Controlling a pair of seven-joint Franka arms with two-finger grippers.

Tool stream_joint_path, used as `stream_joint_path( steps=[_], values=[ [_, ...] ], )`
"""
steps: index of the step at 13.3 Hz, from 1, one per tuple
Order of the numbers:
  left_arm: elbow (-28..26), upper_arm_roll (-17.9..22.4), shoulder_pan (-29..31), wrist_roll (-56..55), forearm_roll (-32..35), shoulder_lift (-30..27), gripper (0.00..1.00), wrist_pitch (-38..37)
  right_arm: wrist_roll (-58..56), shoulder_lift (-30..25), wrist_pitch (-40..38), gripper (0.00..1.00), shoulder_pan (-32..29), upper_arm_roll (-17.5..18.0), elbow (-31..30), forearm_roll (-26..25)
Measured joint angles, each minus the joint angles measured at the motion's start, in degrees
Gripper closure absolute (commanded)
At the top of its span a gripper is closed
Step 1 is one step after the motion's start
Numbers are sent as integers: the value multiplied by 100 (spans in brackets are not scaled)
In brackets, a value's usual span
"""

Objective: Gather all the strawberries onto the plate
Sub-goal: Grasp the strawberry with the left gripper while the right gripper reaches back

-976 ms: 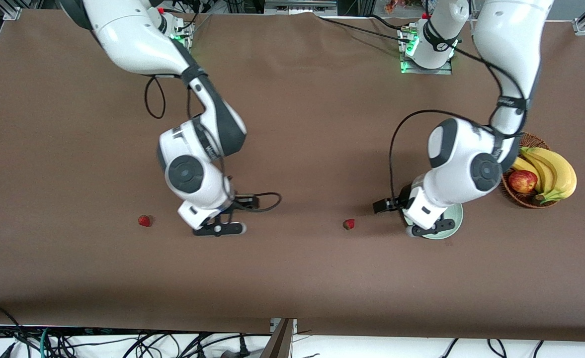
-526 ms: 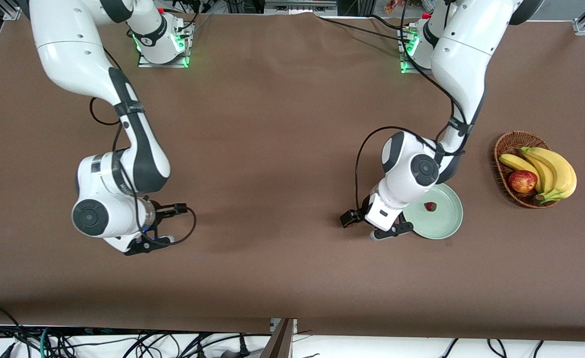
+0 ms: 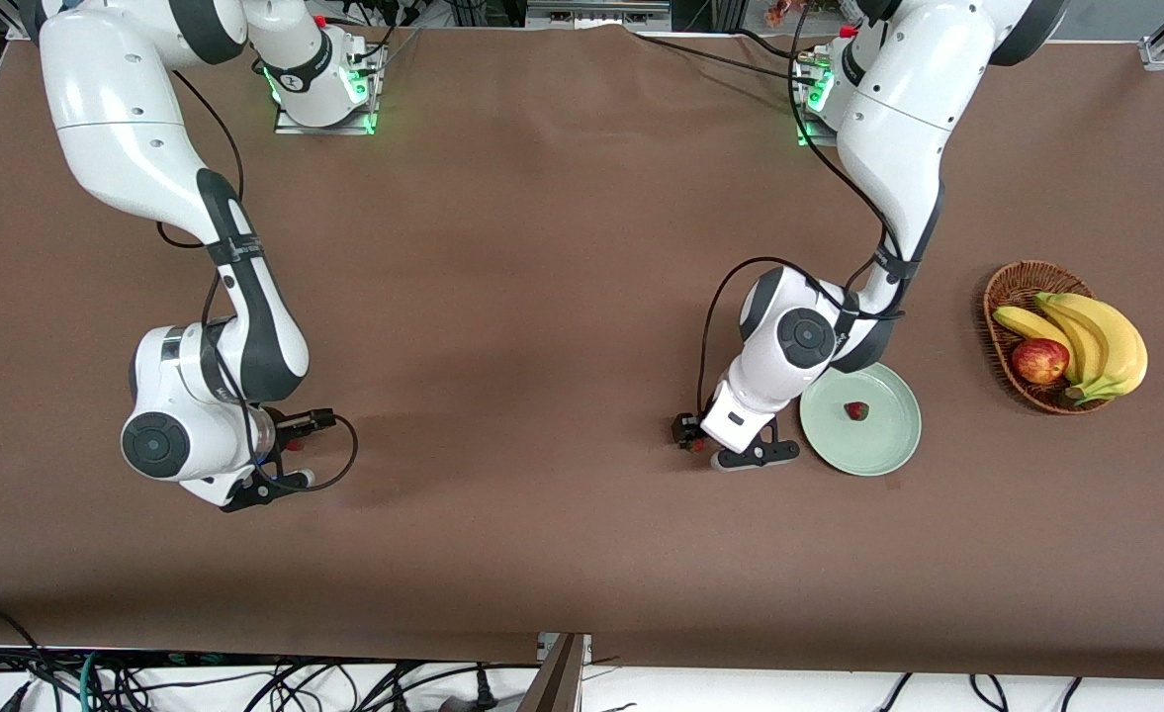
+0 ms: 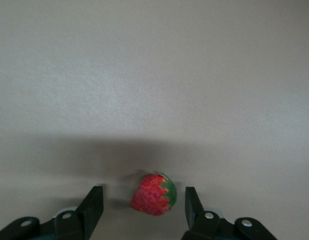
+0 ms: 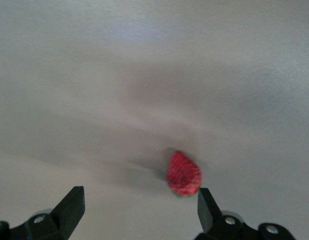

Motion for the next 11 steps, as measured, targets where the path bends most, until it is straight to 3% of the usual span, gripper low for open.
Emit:
stream_joint_path(
  steps=[1, 2, 4, 5, 8, 11],
  values=[
    [0, 0, -19, -18, 38, 10, 44, 3, -75, 21, 53, 0, -40, 0, -1, -1],
    [0, 1, -28, -21, 44, 19, 62, 3, -113, 32, 80, 0, -74, 0, -1, -2],
    [0, 11, -30, -21, 45, 41, 83, 3, -137, 41, 127, 0, -110, 0, -1, -2],
    [1, 14, -30, -22, 45, 48, 87, 13, -139, 51, 143, 4, -118, 0, -2, -2],
    [18, 36, -28, -232, 45, 44, 92, 16, -143, 120, 201, 41, -157, 0, -7, -2],
    [161, 100, 86, -289, 48, -153, 90, -650, -146, 162, 210, 50, -173, 0, -8, -3]
  ],
)
